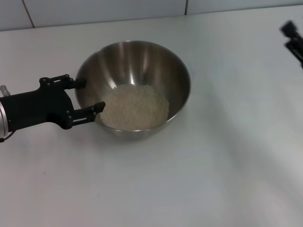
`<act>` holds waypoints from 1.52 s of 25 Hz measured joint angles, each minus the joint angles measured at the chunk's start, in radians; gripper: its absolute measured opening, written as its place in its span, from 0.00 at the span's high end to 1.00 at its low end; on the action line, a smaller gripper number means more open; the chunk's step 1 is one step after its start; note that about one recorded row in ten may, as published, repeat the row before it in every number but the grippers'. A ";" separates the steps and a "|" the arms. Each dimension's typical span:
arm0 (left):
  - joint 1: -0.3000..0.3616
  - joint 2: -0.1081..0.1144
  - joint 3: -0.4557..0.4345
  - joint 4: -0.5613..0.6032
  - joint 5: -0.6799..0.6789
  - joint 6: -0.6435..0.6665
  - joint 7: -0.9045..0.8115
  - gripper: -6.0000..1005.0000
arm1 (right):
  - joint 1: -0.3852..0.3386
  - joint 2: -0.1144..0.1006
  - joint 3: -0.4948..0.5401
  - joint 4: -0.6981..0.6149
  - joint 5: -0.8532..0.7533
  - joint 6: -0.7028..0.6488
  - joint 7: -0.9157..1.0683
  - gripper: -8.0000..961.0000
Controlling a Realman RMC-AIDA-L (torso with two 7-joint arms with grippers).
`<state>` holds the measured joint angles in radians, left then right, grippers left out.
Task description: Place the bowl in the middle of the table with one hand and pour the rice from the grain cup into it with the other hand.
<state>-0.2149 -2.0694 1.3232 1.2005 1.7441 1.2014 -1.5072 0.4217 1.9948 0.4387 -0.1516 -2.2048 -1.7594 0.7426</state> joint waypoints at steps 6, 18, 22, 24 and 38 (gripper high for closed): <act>0.000 0.001 -0.002 0.004 0.000 0.005 -0.007 0.27 | 0.172 0.028 -0.290 -0.341 -0.023 -0.008 0.239 0.15; -0.011 0.006 -0.003 0.022 0.009 0.027 -0.053 0.27 | 0.196 0.091 -1.012 -0.832 -0.008 0.168 0.753 0.15; -0.015 0.008 -0.010 0.031 0.025 0.035 -0.084 0.27 | 0.185 0.092 -1.111 -0.873 -0.005 0.201 0.811 0.15; -0.015 0.008 -0.010 0.037 0.037 0.037 -0.095 0.27 | 0.184 0.093 -1.128 -0.876 -0.005 0.208 0.816 0.15; -0.016 0.006 -0.010 0.048 0.048 0.037 -0.105 0.27 | 0.177 0.095 -1.141 -0.880 -0.005 0.214 0.815 0.15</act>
<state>-0.2309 -2.0632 1.3130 1.2487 1.7920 1.2384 -1.6119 0.5987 2.0893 -0.7027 -1.0313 -2.2101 -1.5451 1.5575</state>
